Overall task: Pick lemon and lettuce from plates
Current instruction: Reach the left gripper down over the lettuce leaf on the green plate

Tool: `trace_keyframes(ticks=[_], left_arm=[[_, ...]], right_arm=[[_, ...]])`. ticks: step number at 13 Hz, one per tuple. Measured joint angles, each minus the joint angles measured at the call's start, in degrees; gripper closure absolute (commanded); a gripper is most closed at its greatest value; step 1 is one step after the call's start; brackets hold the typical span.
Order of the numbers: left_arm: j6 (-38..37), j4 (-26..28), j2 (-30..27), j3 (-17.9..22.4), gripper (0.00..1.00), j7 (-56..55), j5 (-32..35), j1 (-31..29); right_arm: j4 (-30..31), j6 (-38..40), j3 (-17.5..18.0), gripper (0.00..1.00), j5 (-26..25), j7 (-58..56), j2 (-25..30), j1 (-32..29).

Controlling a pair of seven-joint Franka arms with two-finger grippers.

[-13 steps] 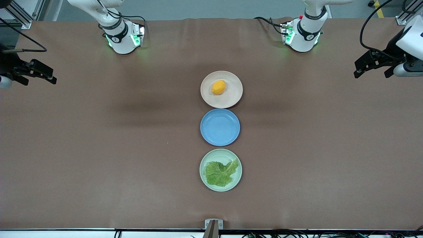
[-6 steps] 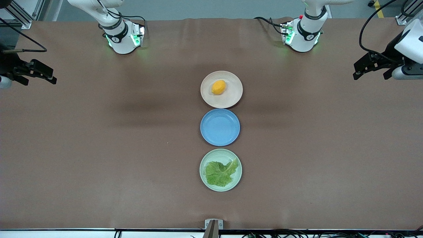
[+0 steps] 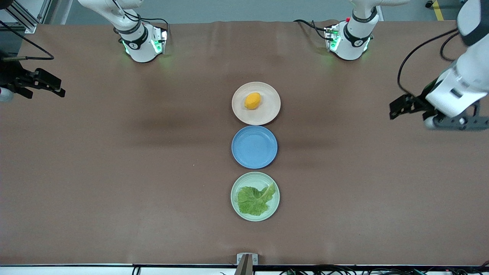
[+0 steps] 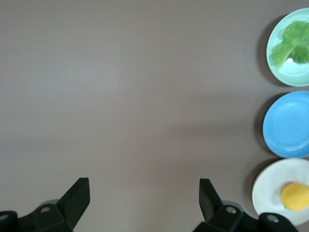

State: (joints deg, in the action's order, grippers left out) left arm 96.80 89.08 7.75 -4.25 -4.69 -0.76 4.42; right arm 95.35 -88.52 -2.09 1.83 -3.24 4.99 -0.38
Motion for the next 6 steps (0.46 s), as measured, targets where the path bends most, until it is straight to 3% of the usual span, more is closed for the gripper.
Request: trace_keyframes(ticks=[6], left_arm=[[12.0, -2.0, 10.6, -0.3, 0.00, -0.3, 0.0, 6.9]], right_arm=[[-0.2, 0.0, 0.0, 0.00, -0.6, 0.0, 0.0, 0.0]])
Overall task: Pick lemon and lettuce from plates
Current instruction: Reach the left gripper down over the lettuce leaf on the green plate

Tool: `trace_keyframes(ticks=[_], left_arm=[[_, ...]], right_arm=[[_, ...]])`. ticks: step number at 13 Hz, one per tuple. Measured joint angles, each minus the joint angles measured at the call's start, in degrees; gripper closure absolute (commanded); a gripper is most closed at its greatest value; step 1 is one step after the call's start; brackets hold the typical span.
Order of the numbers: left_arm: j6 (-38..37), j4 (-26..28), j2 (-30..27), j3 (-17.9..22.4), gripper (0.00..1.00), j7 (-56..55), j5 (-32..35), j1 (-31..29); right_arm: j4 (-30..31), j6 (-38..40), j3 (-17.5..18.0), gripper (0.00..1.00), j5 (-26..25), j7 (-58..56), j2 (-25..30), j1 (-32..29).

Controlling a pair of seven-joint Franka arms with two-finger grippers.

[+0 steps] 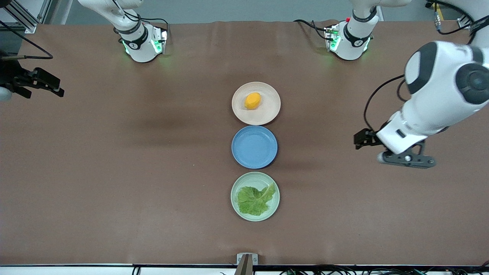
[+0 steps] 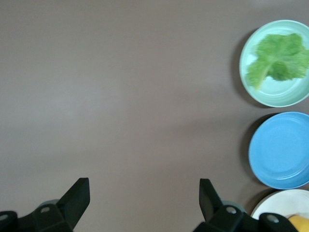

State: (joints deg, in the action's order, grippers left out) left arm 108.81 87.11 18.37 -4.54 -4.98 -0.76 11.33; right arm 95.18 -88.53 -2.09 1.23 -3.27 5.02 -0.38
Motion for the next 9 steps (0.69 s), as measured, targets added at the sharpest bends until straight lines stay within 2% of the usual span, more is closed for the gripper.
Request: trace_keyframes(ticks=[3, 6, 9], left_arm=[[8.4, 0.0, 5.3, -0.1, 0.00, -0.4, 0.0, 5.2], [21.3, 0.0, 12.5, -0.2, 0.00, -0.8, 0.0, 10.6], [31.7, -1.0, 18.9, -0.2, 0.06, -0.6, 0.0, 12.9]], right_arm=[[0.0, 0.0, 0.0, 0.00, -0.8, 0.0, 0.0, 0.0], [0.0, 0.0, -0.1, 0.00, -1.0, 0.1, -0.2, 0.0], [0.0, -0.1, -0.1, 0.00, -1.0, 0.1, -2.1, 0.0]])
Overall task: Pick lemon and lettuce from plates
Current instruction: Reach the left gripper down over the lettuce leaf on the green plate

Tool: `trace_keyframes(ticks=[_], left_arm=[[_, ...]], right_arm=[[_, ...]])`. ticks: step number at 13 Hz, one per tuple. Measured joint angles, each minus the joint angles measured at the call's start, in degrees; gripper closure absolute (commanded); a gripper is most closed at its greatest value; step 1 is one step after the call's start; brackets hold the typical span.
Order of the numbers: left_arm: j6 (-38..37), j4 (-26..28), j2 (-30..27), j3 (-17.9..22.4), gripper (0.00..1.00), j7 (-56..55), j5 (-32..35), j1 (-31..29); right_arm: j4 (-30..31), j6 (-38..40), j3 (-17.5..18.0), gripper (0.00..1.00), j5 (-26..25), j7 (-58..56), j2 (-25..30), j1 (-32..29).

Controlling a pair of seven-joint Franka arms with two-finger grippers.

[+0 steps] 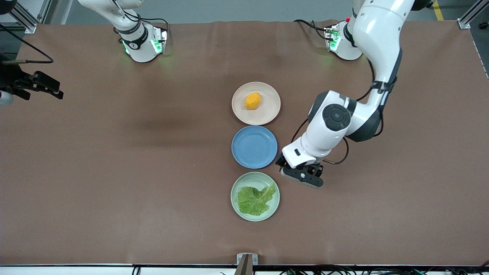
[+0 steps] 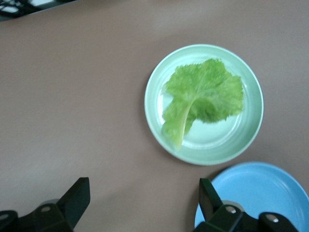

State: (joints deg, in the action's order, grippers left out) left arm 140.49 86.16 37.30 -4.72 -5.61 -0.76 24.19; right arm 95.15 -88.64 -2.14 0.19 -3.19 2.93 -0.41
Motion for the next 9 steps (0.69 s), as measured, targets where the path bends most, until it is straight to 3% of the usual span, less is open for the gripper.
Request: trace_keyframes(ticks=[5, 9], left_arm=[[11.9, -4.8, 7.9, 0.1, 0.26, 1.0, 0.0, 3.5], [20.2, -5.2, 12.6, 0.3, 0.31, 8.1, 0.2, 3.7]], right_arm=[[-1.6, -1.2, 0.0, 0.00, -0.5, 1.5, -8.9, 0.1], [-1.6, 0.3, 0.9, 0.00, 3.3, 21.2, -9.5, 6.3]])
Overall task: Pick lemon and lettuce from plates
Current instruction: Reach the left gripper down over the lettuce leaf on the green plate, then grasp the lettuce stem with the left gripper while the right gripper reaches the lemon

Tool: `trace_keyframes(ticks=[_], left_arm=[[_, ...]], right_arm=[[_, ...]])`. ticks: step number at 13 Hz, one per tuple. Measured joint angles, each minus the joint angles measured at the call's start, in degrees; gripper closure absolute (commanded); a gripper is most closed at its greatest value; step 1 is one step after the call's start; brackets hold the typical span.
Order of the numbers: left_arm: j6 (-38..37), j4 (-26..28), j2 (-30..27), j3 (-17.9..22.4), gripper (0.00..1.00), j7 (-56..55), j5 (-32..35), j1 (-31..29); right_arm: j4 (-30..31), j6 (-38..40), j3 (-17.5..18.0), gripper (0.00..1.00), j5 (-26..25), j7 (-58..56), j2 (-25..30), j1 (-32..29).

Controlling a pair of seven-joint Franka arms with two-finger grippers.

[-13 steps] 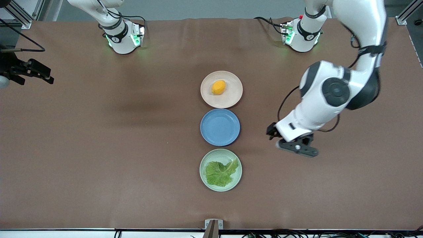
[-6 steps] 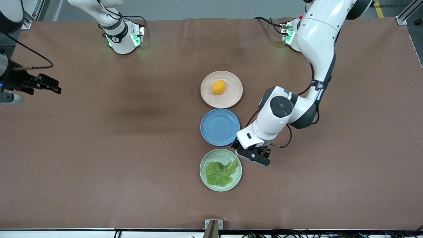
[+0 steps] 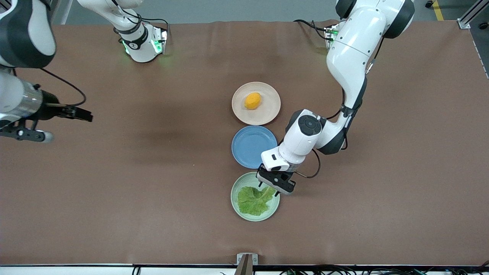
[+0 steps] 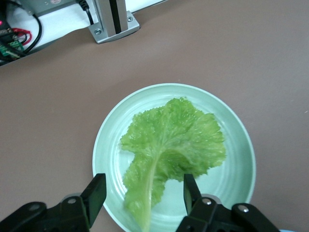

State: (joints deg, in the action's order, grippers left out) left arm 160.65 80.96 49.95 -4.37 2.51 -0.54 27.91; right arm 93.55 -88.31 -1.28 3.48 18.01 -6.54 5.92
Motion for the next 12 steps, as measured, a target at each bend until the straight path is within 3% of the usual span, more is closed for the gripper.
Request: trace_keyframes(ticks=[4, 6, 9, 12], left_arm=[[6.1, -0.1, 3.0, 0.0, 0.38, 2.0, 0.4, 0.2], [8.8, -0.1, 4.8, 0.0, 0.41, 3.3, 0.4, 0.3], [9.7, -0.5, 6.1, 0.0, 0.53, 3.8, 0.4, 0.4], [9.7, -0.9, 6.2, 0.1, 0.53, 3.9, 0.4, 0.4]], right_arm=[[3.5, -5.8, 0.5, 0.00, 4.7, 22.8, 0.0, 11.7], [9.3, -15.5, 0.7, 0.00, 4.8, 36.2, -0.2, 20.4], [17.9, -30.2, 0.9, 0.00, 4.8, 50.7, -1.2, 31.7], [20.0, -40.0, 0.8, 0.00, 4.6, 61.5, -5.7, 38.7]])
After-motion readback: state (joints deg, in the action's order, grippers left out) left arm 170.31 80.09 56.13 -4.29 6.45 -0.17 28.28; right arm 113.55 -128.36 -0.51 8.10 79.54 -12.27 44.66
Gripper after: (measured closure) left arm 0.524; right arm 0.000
